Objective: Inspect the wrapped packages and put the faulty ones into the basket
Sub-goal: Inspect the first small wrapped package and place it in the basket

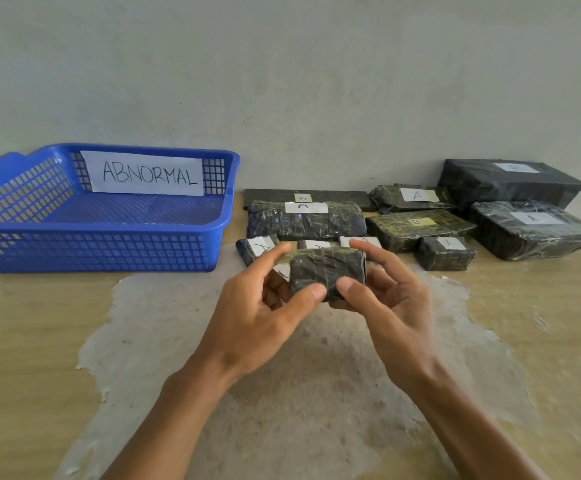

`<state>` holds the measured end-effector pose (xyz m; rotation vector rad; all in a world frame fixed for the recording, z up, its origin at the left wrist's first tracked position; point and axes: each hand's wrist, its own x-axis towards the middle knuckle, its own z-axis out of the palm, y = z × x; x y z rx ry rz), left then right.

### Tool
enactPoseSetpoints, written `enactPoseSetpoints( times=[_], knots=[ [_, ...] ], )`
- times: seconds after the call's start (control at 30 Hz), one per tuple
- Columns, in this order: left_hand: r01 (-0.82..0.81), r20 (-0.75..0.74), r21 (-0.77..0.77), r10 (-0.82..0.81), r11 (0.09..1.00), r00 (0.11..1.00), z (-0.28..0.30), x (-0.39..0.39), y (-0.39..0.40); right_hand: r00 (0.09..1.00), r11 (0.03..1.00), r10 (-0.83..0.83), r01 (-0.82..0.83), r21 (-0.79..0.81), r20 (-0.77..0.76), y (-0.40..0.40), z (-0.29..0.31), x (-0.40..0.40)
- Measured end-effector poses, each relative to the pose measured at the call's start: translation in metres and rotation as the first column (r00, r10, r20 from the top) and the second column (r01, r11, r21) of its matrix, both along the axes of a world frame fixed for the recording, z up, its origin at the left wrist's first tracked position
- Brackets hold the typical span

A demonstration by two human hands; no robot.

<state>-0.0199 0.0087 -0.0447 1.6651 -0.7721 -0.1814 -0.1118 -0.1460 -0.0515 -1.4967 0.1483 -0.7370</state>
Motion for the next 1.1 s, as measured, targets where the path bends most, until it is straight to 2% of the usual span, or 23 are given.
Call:
enactPoseSetpoints(
  times=[0.17, 0.3, 0.43, 0.57, 0.8, 0.93, 1.1],
  knots=[
    [-0.001, 0.186, 0.023, -0.003, 1.000, 0.982, -0.001, 0.001, 0.000, 1.000, 1.000, -0.006, 0.006, 0.020, -0.027, -0.003, -0.001, 0.000],
    [-0.024, 0.156, -0.007, 0.025, 1.000, 0.987, 0.001, 0.003, 0.002, 0.997, 0.999, 0.012, -0.015, -0.045, -0.071, -0.005, -0.002, 0.000],
    [0.053, 0.096, -0.062, -0.047, 0.997, 0.994, 0.011, -0.002, 0.001, 0.998, 0.993, 0.014, -0.021, -0.116, -0.057, -0.005, -0.002, -0.001],
    [0.054, 0.031, -0.120, -0.050, 0.991, 0.998, 0.016, -0.005, 0.001, 0.996, 0.983, -0.057, 0.044, -0.180, -0.066, -0.002, -0.003, -0.001],
    [0.024, 0.070, -0.029, -0.021, 0.999, 0.997, 0.003, -0.002, -0.001, 0.984, 0.967, -0.136, 0.107, -0.230, -0.114, 0.004, -0.005, -0.002],
    [-0.048, 0.087, -0.047, 0.052, 0.998, 0.995, 0.003, 0.000, -0.001, 0.977, 0.958, -0.147, 0.102, -0.269, -0.152, 0.007, -0.005, -0.001],
    [-0.055, 0.042, -0.035, 0.057, 0.998, 0.998, 0.005, 0.000, -0.002, 0.974, 0.954, -0.167, 0.120, -0.274, -0.156, 0.008, -0.005, 0.000]
  ],
)
